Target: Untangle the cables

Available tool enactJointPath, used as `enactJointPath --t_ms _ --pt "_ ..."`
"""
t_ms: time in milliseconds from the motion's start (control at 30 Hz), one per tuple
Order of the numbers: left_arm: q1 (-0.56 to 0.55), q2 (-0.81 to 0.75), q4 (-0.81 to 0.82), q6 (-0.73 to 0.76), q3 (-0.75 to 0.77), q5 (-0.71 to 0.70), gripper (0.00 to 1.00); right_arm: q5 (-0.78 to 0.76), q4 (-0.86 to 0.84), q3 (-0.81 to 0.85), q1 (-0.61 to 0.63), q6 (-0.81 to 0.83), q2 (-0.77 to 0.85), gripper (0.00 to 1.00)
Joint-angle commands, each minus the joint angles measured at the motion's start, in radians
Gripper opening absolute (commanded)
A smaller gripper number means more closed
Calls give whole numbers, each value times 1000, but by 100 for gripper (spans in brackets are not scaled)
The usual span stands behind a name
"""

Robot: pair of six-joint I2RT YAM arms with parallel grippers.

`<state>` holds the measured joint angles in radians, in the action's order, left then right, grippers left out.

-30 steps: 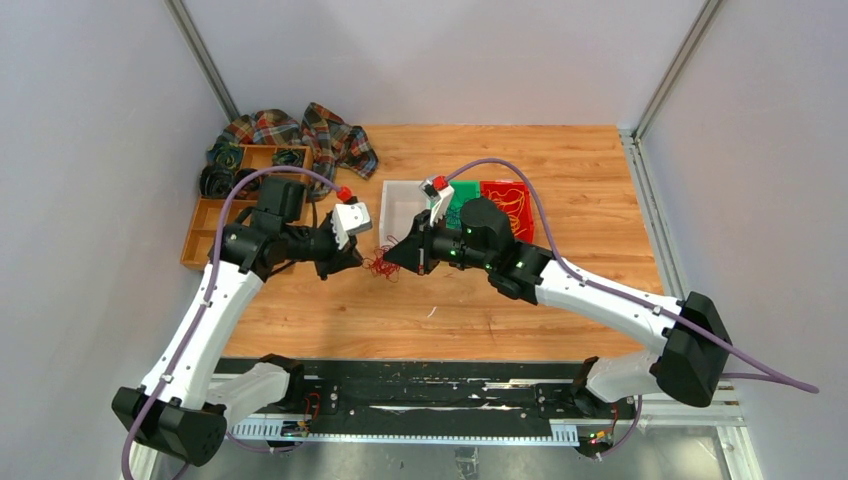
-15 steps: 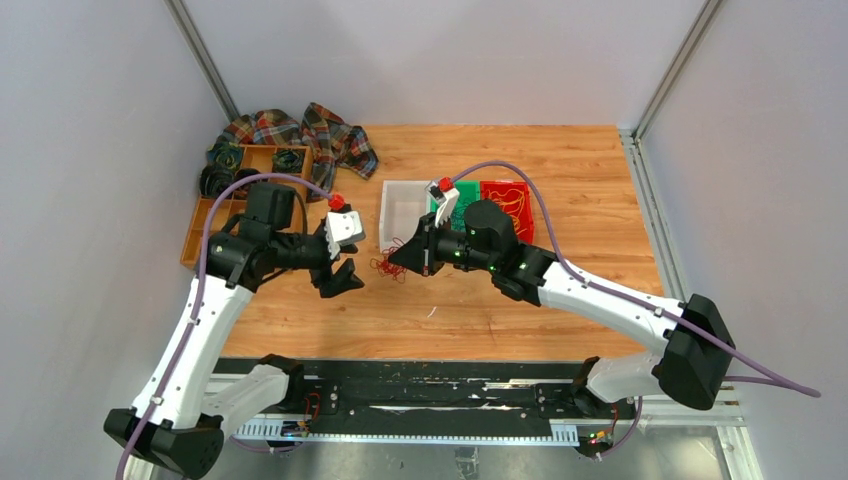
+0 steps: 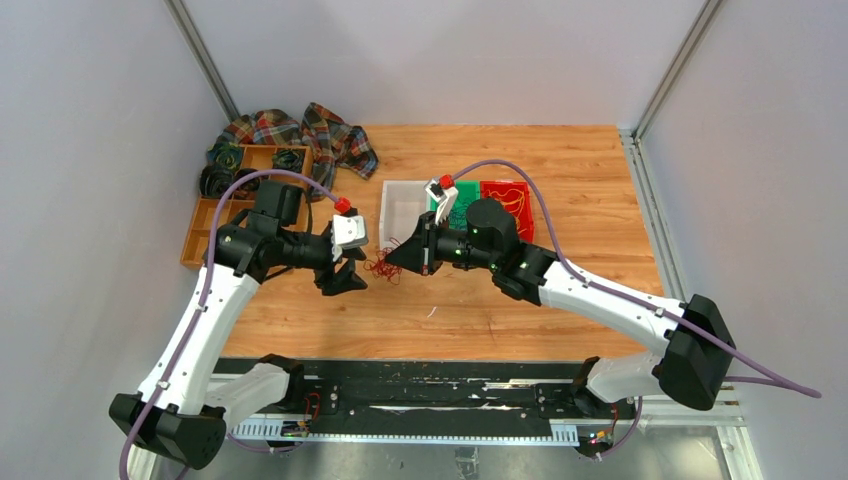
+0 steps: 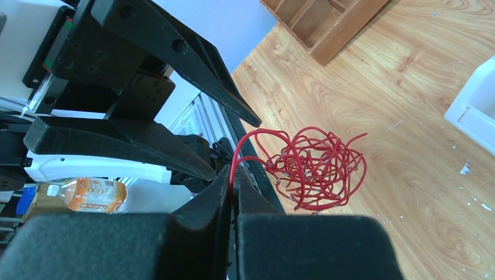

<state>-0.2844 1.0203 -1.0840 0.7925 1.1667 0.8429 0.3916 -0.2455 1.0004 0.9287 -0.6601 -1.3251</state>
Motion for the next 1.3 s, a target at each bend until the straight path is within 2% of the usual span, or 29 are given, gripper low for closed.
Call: enactJointPath --t_ms 0,167,333,533,633,733,933,967,1033,1100,1200,1267 --pt "6 7 -8 31 14 62 61 33 -59 22 -17 -33 29 1" --pt "5 30 -10 10 27 91 55 40 -84 23 -17 -50 26 1" --pt "5 56 -10 -12 38 71 45 46 -93 24 -17 -58 21 1" --pt "5 58 102 -182 41 -81 14 34 -86 3 -20 -48 32 1" --pt "6 17 170 -250 22 -179 6 11 -68 -17 -26 -37 50 1" --pt "5 -32 234 -324 10 -251 1 -3 -53 -37 -31 -28 65 1" --pt "5 -57 276 -437 47 -342 1 -64 53 -58 -37 37 96 3" --pt "6 -56 271 -453 54 -354 1 -88 94 -53 -39 67 107 7" --pt "5 -57 256 -470 68 -359 1 -173 202 -24 -40 160 136 25" --pt "4 -60 248 -492 74 -360 1 -257 286 9 -41 243 167 38" --pt "4 -63 244 -528 83 -330 1 -304 316 43 -38 330 198 64" --pt "5 -57 237 -557 91 -298 1 -317 288 50 -26 357 202 72"
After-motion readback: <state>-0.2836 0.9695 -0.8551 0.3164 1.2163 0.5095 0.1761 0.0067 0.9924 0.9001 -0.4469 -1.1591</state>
